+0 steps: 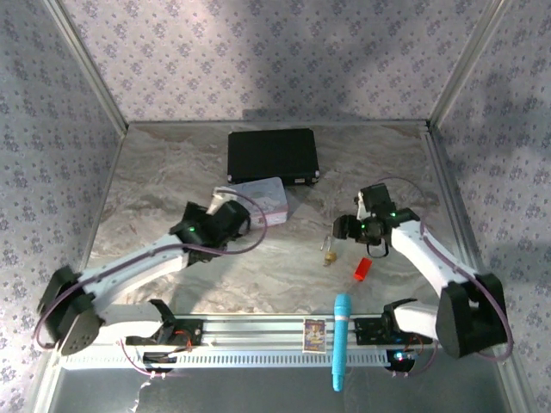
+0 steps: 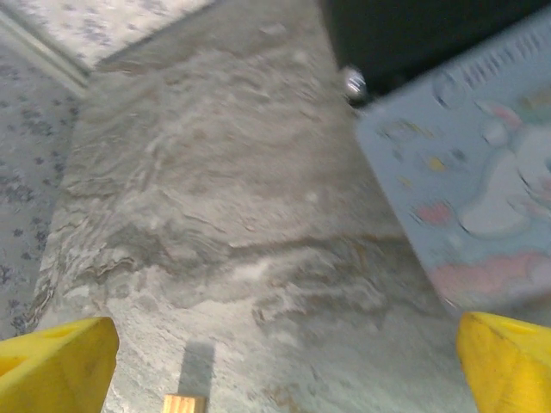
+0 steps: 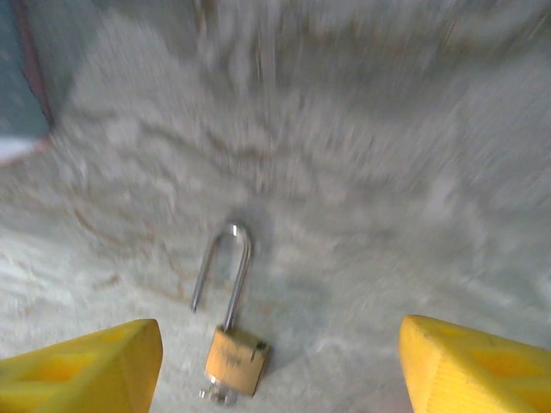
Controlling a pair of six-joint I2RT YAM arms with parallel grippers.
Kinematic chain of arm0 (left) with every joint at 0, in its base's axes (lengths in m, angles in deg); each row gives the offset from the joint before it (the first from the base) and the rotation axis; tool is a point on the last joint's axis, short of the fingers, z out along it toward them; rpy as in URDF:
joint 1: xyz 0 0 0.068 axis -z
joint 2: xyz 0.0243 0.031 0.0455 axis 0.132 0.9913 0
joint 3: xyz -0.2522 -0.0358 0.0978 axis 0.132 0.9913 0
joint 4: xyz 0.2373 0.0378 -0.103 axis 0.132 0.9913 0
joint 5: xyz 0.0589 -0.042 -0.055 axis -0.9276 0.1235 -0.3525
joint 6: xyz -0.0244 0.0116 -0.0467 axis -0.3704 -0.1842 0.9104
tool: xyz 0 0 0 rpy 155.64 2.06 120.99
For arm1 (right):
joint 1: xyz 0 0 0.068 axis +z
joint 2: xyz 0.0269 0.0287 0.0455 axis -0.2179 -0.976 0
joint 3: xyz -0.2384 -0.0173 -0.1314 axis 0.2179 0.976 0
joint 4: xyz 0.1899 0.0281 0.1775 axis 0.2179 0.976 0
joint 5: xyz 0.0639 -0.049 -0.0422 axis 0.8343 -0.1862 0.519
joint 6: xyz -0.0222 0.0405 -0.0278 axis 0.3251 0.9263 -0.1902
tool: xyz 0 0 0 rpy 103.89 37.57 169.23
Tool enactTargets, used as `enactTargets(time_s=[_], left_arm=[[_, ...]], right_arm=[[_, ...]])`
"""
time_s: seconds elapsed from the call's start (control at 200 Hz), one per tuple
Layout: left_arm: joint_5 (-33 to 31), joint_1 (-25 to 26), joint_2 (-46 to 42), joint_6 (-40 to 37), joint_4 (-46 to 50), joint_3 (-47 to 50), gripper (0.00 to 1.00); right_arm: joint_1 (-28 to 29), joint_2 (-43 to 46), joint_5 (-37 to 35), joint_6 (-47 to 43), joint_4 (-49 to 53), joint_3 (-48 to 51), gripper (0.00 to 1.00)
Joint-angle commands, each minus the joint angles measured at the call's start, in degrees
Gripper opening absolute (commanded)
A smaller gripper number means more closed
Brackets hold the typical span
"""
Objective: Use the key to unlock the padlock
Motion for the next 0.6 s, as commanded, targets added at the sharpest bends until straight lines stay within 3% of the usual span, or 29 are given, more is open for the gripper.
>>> enactTargets(time_s=[0.0, 0.08, 0.13, 0.185, 0.26, 0.375, 0.595], left_arm=[[0.4, -5.3, -5.8, 0.1, -6.6, 3.5, 1.00], [1.4, -10.2, -9.5, -5.6, -11.9, 6.4, 1.00], [-0.1, -13.8, -11.5, -11.0, -20.6, 10.8, 1.00], [2.5, -19.7, -13.3, -16.0, -30.4, 16.5, 1.00], [9.7, -28.8, -14.9, -17.3, -40.1, 23.1, 1.00], [16.9, -37.2, -12.0, -19.4, -50.8, 29.0, 1.00], [24.9, -43.2, 5.1, -19.3, -61.4, 27.5, 1.00]], right_arm=[[-0.9, 4.1, -8.0, -4.5, -5.5, -1.5, 0.74], [-1.6, 6.1, -13.7, -6.2, -8.0, -1.6, 0.82], [-2.5, 7.0, -17.6, -6.5, -9.6, -1.0, 0.85], [-4.1, 7.5, -21.7, -7.1, -13.1, 1.3, 0.98], [-6.6, 7.1, -25.7, -9.0, -22.7, 6.4, 0.94], [-10.6, 4.5, -27.3, -13.4, -35.2, 12.2, 0.94], [-15.2, -5.0, -25.5, -16.9, -62.1, 21.1, 0.94]])
